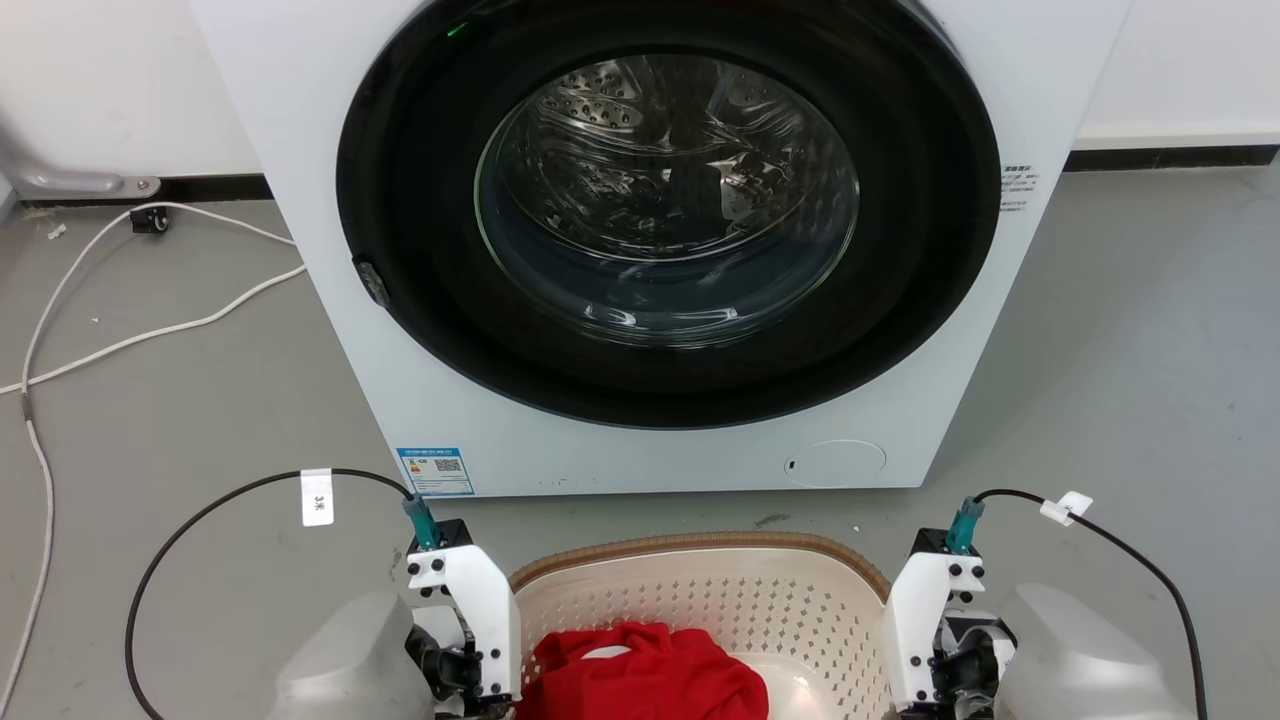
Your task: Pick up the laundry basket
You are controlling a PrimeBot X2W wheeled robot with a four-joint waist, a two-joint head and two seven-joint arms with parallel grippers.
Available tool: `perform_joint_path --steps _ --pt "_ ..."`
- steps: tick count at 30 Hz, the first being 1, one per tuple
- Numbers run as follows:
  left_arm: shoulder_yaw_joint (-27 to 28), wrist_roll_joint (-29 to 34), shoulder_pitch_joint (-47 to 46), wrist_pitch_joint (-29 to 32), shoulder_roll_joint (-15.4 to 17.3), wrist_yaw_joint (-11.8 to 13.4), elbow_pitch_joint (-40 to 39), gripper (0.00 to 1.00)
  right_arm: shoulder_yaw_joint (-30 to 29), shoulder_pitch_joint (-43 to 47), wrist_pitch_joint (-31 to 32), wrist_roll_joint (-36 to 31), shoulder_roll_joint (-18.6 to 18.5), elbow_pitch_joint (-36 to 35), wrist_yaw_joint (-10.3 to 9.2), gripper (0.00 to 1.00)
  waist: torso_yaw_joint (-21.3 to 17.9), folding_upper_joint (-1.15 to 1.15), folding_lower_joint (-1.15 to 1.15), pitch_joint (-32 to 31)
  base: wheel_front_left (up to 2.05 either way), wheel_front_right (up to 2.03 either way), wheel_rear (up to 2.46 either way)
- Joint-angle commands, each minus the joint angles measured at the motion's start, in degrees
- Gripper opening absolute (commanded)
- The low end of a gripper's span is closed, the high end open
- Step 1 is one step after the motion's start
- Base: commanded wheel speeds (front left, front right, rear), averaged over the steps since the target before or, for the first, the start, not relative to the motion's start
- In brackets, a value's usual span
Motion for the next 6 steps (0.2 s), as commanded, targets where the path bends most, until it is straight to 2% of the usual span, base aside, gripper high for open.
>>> perform_joint_path --steps 1,6 --pt "0.1 -1.0 0.4 -0.1 -2.2 -0.8 -1.0 0.00 -0.4 0.7 0.3 0.2 2.2 -0.7 0.75 0.00 0.0 0.00 0.00 0.0 0.00 0.00 0.00" --pt "-0.2 -1.4 0.5 -0.3 -2.1 -0.8 -0.9 0.00 -0.6 0.6 0.7 0.2 2.2 -0.7 0.75 0.00 -0.1 0.00 0.00 0.1 0.00 0.00 0.00"
